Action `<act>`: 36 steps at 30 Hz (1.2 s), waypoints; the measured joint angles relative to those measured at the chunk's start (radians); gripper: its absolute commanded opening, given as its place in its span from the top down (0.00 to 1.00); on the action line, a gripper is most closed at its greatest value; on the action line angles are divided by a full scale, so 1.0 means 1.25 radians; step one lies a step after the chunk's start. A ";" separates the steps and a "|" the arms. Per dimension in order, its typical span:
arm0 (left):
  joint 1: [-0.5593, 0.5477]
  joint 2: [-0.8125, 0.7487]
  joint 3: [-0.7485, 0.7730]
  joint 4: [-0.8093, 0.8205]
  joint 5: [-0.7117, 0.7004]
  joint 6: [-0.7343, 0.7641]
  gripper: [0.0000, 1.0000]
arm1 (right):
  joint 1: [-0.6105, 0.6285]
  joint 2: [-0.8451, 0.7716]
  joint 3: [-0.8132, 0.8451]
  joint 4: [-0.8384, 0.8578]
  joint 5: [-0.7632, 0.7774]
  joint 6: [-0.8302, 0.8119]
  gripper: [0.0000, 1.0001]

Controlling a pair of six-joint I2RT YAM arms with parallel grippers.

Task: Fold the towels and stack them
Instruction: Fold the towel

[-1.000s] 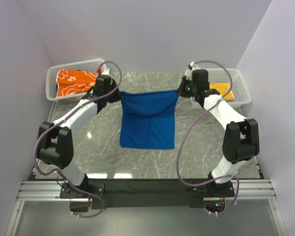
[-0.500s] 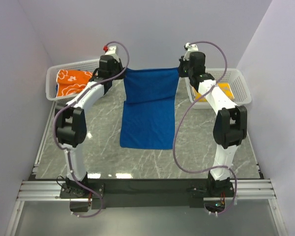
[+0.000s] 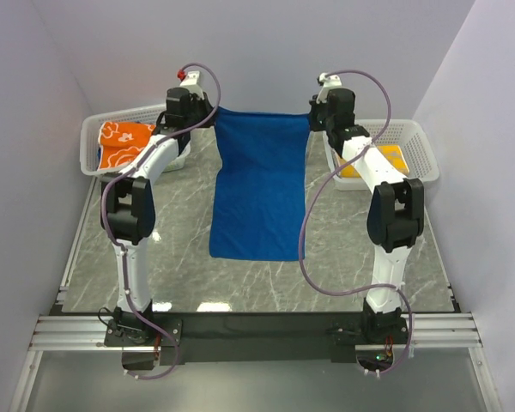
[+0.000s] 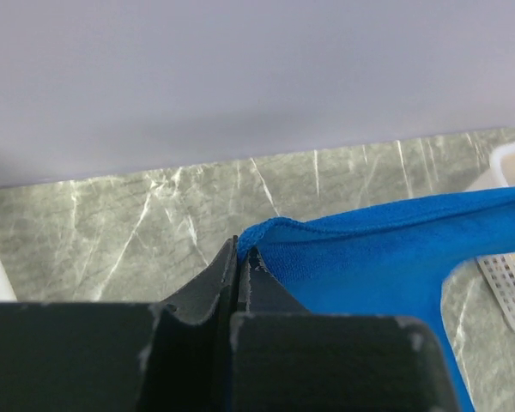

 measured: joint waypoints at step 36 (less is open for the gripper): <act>0.005 -0.354 -0.428 -0.111 0.188 0.074 0.99 | 0.003 -0.412 -0.506 -0.021 -0.101 0.064 1.00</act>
